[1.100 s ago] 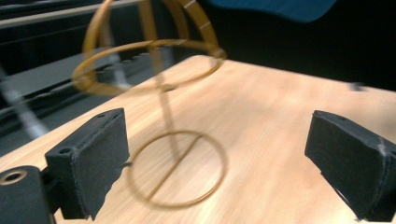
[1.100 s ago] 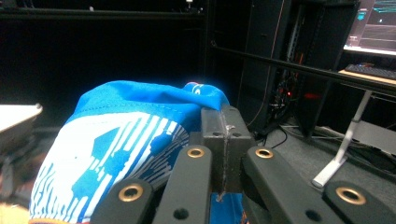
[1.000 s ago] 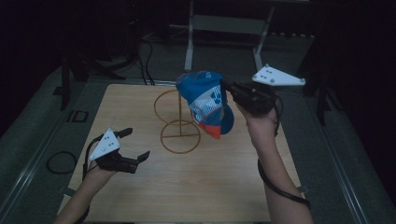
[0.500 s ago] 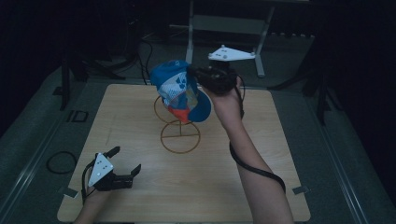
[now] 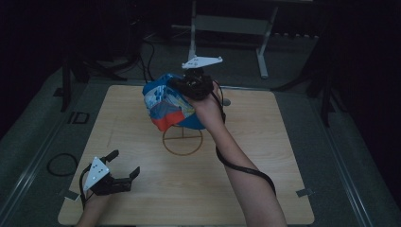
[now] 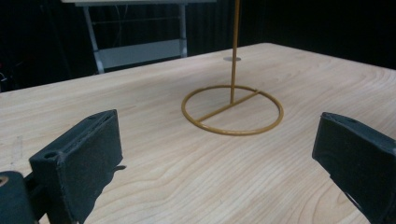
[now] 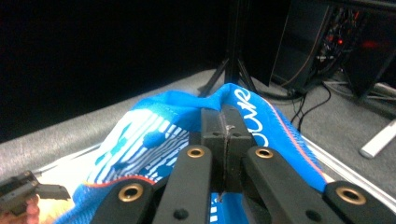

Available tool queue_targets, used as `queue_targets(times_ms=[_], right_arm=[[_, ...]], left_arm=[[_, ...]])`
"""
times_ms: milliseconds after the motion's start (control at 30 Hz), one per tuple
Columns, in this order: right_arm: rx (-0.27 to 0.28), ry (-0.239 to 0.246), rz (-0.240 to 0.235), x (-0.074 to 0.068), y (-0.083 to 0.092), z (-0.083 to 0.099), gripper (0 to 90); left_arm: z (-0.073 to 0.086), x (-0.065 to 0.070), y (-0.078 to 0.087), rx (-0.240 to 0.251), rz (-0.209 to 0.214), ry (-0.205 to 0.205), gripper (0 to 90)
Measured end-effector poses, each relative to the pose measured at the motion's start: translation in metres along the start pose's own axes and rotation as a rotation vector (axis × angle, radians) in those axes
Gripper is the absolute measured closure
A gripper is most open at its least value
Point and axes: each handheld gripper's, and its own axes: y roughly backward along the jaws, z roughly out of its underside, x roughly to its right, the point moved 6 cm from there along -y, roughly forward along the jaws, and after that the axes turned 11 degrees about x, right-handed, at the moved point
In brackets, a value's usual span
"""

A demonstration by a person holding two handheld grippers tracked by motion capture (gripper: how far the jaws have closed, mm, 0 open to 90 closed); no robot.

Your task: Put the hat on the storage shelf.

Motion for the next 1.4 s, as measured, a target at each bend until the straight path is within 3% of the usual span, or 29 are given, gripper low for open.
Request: queue_targets(times_ms=[333,400,600,833,867,967,1100,1400], right_arm=[[-0.05,-0.004,0.019,0.007,-0.001,0.022,90.0],[-0.052,-0.006,0.021,0.008,0.0,0.024,90.0],[-0.031,-0.02,0.029,0.012,0.009,0.032,90.0],[0.0,0.003,0.075,0.012,0.023,0.033,90.0],[0.007,-0.021,0.09,0.018,0.027,0.036,90.0],[0.01,-0.06,0.069,0.02,0.028,0.039,89.4],[0.016,-0.085,0.04,0.018,0.029,0.045,79.7],[0.012,-0.113,0.015,0.018,0.035,0.058,71.3]], left_arm=[[0.006,0.002,-0.003,-0.02,0.029,0.005,1.9],[0.006,0.001,-0.003,-0.018,0.033,0.023,1.9],[0.006,-0.001,-0.002,-0.014,0.026,0.031,1.9],[0.008,-0.001,-0.002,-0.024,0.03,0.031,1.9],[0.009,0.0,-0.003,-0.027,0.033,0.032,1.9],[0.01,0.0,-0.004,-0.032,0.034,0.026,1.9],[0.01,-0.001,-0.003,-0.027,0.032,0.035,1.9],[0.011,0.0,-0.003,-0.029,0.04,0.04,1.9]])
